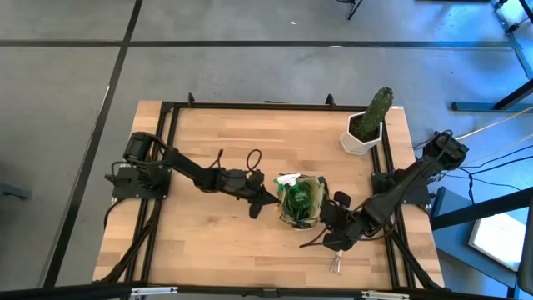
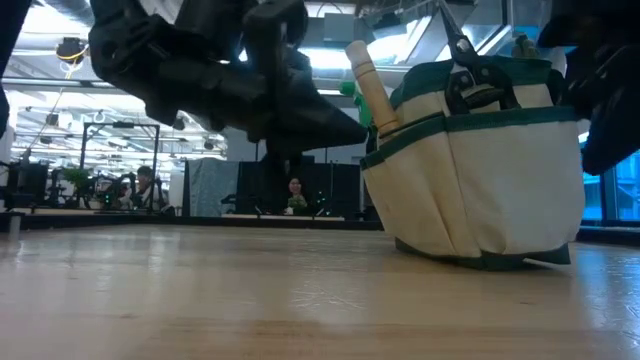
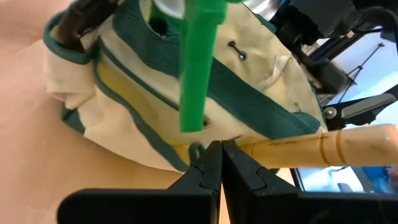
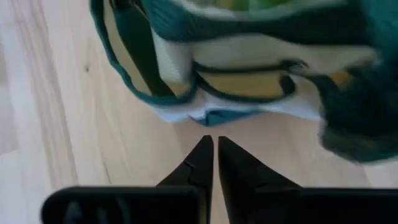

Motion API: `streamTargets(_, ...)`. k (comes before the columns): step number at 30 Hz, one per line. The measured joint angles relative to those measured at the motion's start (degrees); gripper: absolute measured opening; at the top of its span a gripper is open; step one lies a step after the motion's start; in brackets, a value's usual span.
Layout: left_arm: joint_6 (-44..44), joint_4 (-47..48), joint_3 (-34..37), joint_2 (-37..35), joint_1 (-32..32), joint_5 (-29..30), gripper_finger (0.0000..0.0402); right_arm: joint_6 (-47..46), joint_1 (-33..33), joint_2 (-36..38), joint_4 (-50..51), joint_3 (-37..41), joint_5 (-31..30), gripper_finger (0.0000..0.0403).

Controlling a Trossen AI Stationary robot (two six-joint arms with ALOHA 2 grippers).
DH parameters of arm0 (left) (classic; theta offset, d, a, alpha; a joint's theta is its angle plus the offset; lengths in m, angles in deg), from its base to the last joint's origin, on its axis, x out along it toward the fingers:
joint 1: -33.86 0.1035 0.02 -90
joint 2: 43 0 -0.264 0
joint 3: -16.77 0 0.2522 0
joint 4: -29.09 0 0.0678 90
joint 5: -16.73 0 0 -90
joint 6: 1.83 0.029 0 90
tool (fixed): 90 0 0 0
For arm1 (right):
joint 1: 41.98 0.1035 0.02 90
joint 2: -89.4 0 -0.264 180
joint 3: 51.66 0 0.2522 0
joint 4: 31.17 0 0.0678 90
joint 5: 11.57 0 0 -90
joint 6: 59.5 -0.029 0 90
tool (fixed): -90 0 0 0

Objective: Pick & Place Garden tools in Gardening bag
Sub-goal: Adjust the green gardening bag, then put the brown hand rake into the green gardening bag

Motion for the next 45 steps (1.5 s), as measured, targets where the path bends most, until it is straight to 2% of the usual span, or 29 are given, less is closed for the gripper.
streamTargets(13, 0.3, 0.0, -0.5, 0.0, -0.3, -0.1, 0.0001, 3.5, -0.5, -9.7, -12.1, 0.0, -3.2, 0.0022)
streamTargets(27, 1.5, -0.1, -0.6, 0.0, -0.3, -0.2, 0.0001, 9.9, -2.9, -10.2, -23.7, 0.0, -4.3, 0.0022)
streamTargets(33, 1.6, -0.8, -0.6, 0.0, -0.3, -0.2, 0.0001, 10.2, -2.9, -10.2, -24.3, 0.0, -4.1, 0.0022)
streamTargets(41, 1.5, -0.9, -0.6, 0.0, 0.1, -0.7, 0.0003, 10.4, -1.8, -10.2, -24.8, -1.0, 2.4, 0.0022)
streamTargets(45, 1.5, -0.9, -0.6, 0.0, 0.3, -0.7, 0.0004, 12.2, -1.2, -9.9, -24.6, -2.2, 8.1, 0.0022)
